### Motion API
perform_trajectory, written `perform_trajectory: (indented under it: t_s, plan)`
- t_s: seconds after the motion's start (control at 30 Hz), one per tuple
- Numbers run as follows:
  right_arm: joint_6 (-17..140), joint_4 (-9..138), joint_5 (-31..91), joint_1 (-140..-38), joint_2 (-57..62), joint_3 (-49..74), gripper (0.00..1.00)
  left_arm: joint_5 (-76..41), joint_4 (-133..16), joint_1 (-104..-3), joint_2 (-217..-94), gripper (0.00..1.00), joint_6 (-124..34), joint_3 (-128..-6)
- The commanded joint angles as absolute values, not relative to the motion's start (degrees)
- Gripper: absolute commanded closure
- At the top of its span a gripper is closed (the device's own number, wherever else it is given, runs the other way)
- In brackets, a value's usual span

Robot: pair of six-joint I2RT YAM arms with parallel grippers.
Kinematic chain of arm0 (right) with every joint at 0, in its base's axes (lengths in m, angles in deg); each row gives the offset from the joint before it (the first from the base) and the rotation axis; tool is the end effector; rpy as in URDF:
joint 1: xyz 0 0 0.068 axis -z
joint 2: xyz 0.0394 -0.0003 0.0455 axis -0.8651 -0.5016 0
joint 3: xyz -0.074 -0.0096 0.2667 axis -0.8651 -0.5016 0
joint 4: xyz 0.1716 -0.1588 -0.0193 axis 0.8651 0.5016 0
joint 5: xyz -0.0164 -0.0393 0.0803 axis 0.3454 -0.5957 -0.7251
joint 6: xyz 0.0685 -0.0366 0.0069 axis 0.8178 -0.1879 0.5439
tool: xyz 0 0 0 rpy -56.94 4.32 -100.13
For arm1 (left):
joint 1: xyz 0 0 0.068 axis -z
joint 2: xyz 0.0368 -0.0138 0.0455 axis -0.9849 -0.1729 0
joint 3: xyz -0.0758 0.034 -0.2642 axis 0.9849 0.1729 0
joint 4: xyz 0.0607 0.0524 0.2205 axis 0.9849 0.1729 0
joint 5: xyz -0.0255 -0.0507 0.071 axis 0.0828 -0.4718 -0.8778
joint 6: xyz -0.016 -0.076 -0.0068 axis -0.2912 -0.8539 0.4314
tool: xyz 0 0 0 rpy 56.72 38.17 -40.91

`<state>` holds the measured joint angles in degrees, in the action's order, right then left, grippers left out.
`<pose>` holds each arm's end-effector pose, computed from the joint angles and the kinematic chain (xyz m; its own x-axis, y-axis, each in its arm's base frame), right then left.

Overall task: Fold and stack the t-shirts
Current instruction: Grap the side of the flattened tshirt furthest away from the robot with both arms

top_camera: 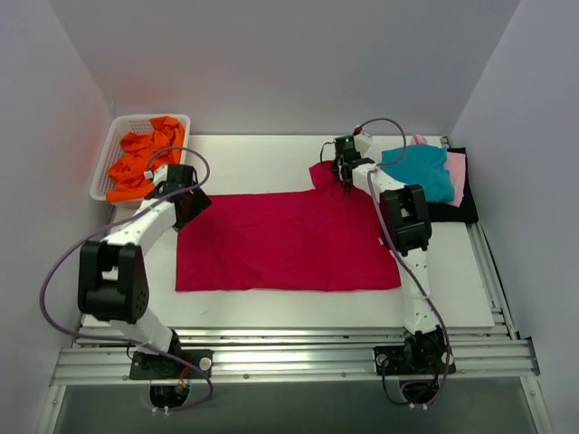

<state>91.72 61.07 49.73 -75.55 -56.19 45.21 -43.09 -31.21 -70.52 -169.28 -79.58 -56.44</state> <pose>0.5464 0.1389 0.1579 -0.4208 0.4948 -0.7603 0.2060 0.8683 0.4512 0.3174 -0.0330 0.2242 -0.5321 -0.6088 -0.5885 -0.5813 0.7680 -0.2690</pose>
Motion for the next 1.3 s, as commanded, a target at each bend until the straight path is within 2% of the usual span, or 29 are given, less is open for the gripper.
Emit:
perform_trajectory:
  t_s: [0.0, 0.17, 0.27, 0.7, 0.87, 0.97, 1.13, 1.27]
  plan:
    - [92.17, 65.11, 47.85, -75.10, -55.04, 41.03, 1.00, -41.48, -35.06, -73.80, -177.54, 0.16, -75.88, -64.29]
    - [92.17, 64.50, 47.32, -74.75, -52.75, 39.02, 1.00, -39.28, -28.49, -75.30, -194.92, 0.21, -72.89, -81.07]
    - [92.26, 64.50, 46.97, -74.40, -51.43, 37.52, 1.00, -39.20, -26.11, -75.65, -201.35, 0.22, -72.01, -88.97]
    - [93.22, 59.67, 43.45, -72.99, -48.97, 33.83, 1.00, -47.98, -8.44, -75.39, -217.19, 0.26, -73.15, -115.96]
    - [93.48, 58.35, 42.75, -72.99, -48.35, 32.24, 1.00, -50.09, -8.43, -71.97, -218.34, 0.26, -72.89, -118.54]
    - [93.49, 58.08, 42.13, -72.81, -48.18, 31.98, 1.00, -50.89, -7.56, -70.99, -219.65, 0.23, -72.28, -121.87]
    - [93.75, 57.47, 41.43, -72.20, -47.56, 31.19, 1.00, -51.85, -0.36, -71.08, -223.35, 0.23, -73.24, -129.43]
    - [93.92, 57.47, 40.82, -71.94, -47.83, 31.36, 1.00, -51.85, 0.53, -71.08, -222.57, 0.23, -73.85, -128.74]
